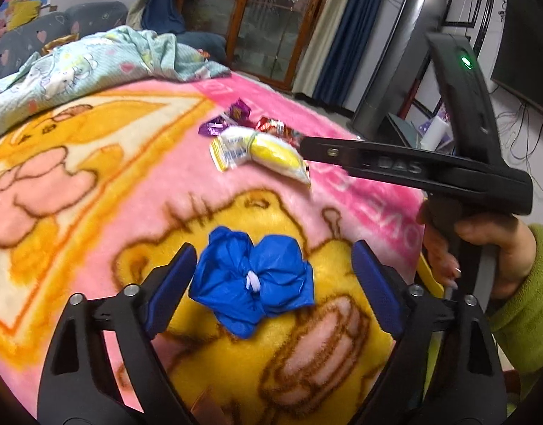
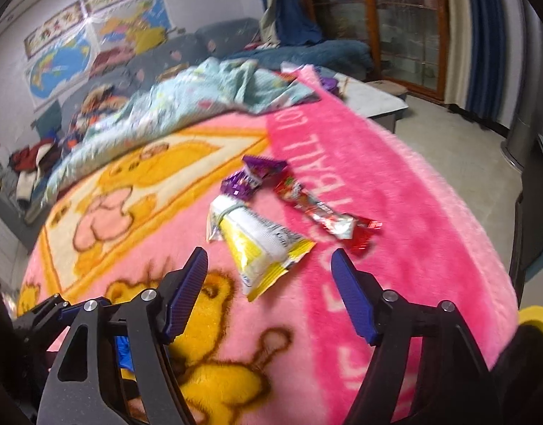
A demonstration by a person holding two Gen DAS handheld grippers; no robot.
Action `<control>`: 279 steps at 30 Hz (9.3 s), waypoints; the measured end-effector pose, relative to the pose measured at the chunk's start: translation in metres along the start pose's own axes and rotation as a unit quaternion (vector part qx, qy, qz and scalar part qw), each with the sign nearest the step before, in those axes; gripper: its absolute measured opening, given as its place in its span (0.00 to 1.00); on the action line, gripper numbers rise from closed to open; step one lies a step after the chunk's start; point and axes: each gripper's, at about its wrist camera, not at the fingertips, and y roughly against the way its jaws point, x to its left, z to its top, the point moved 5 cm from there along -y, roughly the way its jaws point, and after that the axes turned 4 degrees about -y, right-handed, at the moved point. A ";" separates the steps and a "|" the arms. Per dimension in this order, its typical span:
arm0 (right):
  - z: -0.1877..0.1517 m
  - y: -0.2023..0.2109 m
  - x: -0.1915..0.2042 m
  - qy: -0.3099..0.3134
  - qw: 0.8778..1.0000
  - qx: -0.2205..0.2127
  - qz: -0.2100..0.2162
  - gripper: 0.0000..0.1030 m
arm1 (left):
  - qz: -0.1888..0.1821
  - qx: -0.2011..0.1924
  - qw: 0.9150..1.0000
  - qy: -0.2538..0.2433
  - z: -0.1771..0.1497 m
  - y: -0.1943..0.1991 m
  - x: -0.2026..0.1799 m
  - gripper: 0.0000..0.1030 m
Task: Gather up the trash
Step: 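Grasp the blue plastic bag with the left tool while the right tool grasps the yellow snack wrapper, then carry the blue bag and yellow snack wrapper over the yellow bin with both tools, then open both tools over the bin to drop the bag and wrapper, then move both open tools back over the candy wrappers on the blanket, then grasp the purple candy wrapper with the left tool while the right tool grasps the red candy wrapper, then carry the purple and red wrappers over the yellow bin with both tools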
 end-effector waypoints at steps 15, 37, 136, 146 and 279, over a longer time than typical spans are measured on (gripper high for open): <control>-0.009 -0.041 0.007 0.009 0.999 0.033 -0.006 0.38 | 0.003 0.041 0.999 -0.006 -0.013 -0.019 -0.002 0.58; -0.028 -0.004 -0.010 -0.039 0.999 -0.001 0.007 0.16 | -0.020 0.021 0.999 0.040 -0.009 -0.013 0.010 0.17; -0.146 0.226 -0.241 -0.213 0.946 -0.133 -0.205 0.12 | -0.153 -0.046 0.974 -0.164 0.059 -0.038 -0.238 0.16; -0.169 0.223 -0.259 -0.237 0.940 -0.112 -0.218 0.12 | -0.160 -0.033 0.969 -0.188 0.058 -0.059 -0.264 0.16; -0.032 0.079 -0.127 -0.086 0.994 -0.049 -0.056 0.12 | -0.023 0.028 0.997 -0.069 0.120 -0.131 -0.060 0.22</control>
